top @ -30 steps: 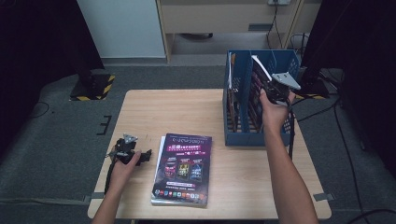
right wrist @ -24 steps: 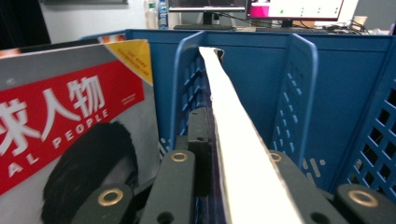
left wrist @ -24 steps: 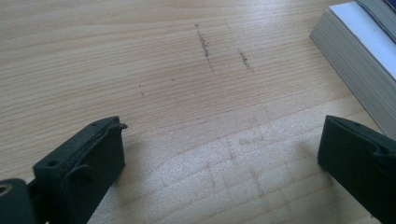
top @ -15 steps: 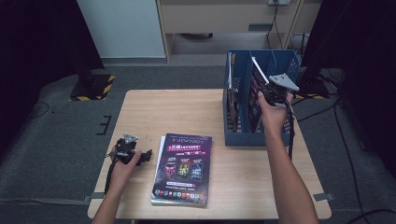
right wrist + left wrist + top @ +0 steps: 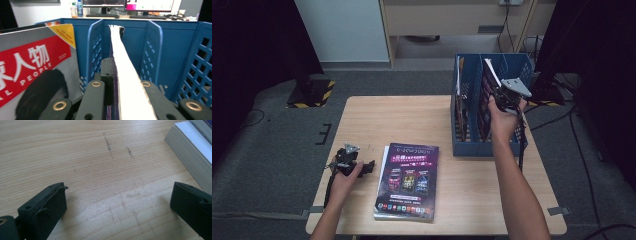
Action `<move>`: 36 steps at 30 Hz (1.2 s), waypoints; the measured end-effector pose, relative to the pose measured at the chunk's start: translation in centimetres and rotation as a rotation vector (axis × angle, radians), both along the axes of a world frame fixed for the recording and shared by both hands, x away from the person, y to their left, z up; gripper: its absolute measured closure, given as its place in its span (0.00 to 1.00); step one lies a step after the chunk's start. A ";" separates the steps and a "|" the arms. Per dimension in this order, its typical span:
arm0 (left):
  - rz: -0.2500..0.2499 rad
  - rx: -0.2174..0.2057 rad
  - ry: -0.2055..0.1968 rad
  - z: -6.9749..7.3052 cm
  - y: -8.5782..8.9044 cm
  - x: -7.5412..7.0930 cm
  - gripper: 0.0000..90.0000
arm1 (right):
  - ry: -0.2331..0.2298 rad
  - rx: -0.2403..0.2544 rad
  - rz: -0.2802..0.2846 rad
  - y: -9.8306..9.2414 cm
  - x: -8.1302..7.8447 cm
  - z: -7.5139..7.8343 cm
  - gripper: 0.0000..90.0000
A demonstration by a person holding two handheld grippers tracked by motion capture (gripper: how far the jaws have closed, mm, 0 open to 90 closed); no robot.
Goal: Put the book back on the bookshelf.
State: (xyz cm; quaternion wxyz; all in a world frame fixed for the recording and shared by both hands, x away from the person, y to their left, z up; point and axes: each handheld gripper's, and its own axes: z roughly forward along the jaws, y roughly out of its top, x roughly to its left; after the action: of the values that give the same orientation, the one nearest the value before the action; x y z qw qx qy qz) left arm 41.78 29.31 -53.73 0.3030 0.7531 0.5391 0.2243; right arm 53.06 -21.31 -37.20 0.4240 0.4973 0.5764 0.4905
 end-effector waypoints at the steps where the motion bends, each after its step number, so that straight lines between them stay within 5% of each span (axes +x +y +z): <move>1: 0.000 0.000 0.000 0.0 0.0 0.0 0.00 | 0.004 -0.001 -0.004 -0.1 0.1 0.1 0.92; 15: -0.003 -0.001 0.000 0.0 -0.1 0.0 0.00 | -0.008 -0.023 -0.060 -0.9 0.9 0.3 0.92; 36: -0.006 -0.001 -0.001 0.0 -0.2 0.0 0.00 | -0.005 -0.056 -0.033 0.2 1.7 -0.3 0.92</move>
State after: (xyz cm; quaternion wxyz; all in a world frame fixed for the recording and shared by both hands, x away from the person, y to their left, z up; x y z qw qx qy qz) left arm 41.82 29.10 -53.74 0.3043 0.7545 0.5368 0.2235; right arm 54.71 -21.07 -37.46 0.4473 0.4936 0.5804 0.4685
